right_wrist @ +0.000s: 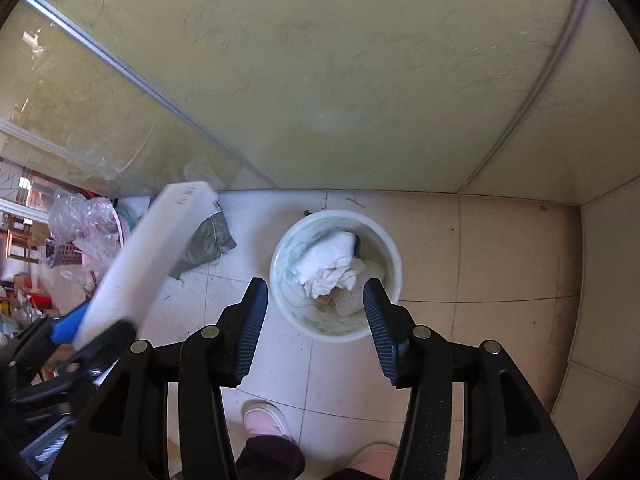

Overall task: Collect trash
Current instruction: 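Carry box and tissue down to the floor bin and release both, then raise both tools back to the counter toward the orange peel and bottle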

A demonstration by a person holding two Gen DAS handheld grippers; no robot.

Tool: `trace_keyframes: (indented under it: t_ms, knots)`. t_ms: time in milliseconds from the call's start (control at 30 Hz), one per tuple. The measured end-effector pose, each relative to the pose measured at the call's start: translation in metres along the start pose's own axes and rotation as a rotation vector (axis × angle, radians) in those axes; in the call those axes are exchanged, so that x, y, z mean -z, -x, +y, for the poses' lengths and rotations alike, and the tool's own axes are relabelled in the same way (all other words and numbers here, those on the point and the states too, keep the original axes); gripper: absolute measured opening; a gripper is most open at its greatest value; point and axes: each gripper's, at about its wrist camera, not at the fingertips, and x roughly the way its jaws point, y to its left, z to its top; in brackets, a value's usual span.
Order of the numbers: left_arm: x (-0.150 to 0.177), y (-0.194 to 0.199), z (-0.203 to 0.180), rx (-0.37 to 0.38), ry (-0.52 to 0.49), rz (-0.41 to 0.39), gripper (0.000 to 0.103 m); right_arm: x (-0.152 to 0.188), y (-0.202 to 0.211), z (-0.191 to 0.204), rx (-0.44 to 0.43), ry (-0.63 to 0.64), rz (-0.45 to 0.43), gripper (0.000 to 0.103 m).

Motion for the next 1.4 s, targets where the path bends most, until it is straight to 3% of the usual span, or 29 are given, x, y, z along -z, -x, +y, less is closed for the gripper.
trace_keyframes:
  t_ms: [133, 267, 500, 700, 1000, 1267, 1400]
  knots:
    - [-0.006, -0.015, -0.018, 0.053, -0.016, 0.041, 0.051, 0.004, 0.025, -0.011, 0.012, -0.021, -0.034, 0.046]
    - [-0.011, -0.024, -0.032, 0.024, -0.033, 0.073, 0.051, 0.001, 0.045, -0.013, 0.035, -0.027, -0.068, 0.046]
    - [-0.019, 0.020, -0.042, 0.009, -0.047, 0.050, 0.051, -0.009, 0.081, -0.011, 0.025, -0.032, -0.106, 0.046]
    - [-0.038, 0.109, -0.053, -0.001, -0.093, -0.018, 0.051, -0.015, 0.138, 0.017, 0.023, -0.009, -0.150, 0.046]
    - [-0.079, 0.296, -0.063, 0.045, -0.133, -0.205, 0.052, -0.020, 0.299, 0.075, 0.045, 0.009, -0.324, 0.046]
    - [-0.101, 0.454, -0.061, 0.123, -0.169, -0.419, 0.068, -0.008, 0.433, 0.126, 0.101, -0.035, -0.529, 0.046]
    - [-0.110, 0.504, -0.060, 0.117, -0.180, -0.504, 0.078, 0.000, 0.480, 0.141, 0.112, -0.047, -0.637, 0.060]
